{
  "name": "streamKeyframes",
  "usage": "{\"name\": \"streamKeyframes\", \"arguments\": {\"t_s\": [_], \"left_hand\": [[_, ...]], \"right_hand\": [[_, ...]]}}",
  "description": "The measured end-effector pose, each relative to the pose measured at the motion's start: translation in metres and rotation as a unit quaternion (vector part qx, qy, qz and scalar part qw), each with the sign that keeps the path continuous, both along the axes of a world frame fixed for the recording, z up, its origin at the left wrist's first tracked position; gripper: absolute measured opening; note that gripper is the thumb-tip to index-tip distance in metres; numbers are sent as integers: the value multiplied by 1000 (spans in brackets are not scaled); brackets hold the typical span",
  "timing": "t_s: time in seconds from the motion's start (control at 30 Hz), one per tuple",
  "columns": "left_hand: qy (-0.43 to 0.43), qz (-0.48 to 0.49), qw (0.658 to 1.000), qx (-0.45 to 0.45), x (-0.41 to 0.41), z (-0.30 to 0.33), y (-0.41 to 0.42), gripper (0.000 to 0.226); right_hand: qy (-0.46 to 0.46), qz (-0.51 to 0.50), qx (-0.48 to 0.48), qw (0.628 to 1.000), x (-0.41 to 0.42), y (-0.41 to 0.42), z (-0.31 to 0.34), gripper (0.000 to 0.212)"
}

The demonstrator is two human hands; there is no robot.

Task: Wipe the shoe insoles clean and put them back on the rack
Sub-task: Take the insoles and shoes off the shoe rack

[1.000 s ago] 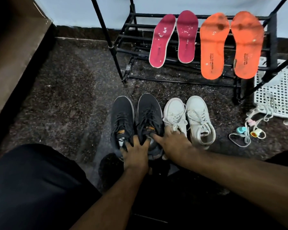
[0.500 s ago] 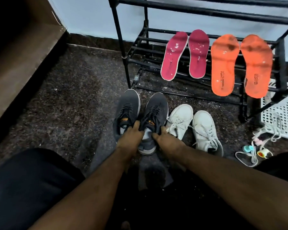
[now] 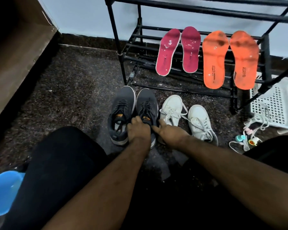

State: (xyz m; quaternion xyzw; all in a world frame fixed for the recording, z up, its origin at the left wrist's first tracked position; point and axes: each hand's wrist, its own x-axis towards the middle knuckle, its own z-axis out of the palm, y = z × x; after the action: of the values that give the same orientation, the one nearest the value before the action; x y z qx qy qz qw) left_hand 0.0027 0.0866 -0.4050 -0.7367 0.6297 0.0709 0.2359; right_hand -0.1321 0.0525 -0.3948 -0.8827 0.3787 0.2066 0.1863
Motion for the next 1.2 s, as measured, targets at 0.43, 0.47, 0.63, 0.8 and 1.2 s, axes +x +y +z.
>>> {"name": "streamKeyframes", "arguments": {"t_s": [0.43,0.47,0.63,0.8,1.2], "left_hand": [[194,-131,966,-109,-73,20,-19,31],[198,-161,963,-83,-79,19,-20,34],[172,-151,973,-21,-94,9,-11,50],[105,-155,979,-82,-103,-1,-10,37],[165,-111,973,-113,-97,3,-22,30]], "right_hand": [[159,-317,-29,935,-111,-7,20,62],[155,-309,-3,938,-120,-6,15,72],[98,-258,-14,961,-131,-8,13,95],[3,-314,-11,949,-128,-20,4,58],[-17,-281,-38,959,-100,-41,24,52]]}}
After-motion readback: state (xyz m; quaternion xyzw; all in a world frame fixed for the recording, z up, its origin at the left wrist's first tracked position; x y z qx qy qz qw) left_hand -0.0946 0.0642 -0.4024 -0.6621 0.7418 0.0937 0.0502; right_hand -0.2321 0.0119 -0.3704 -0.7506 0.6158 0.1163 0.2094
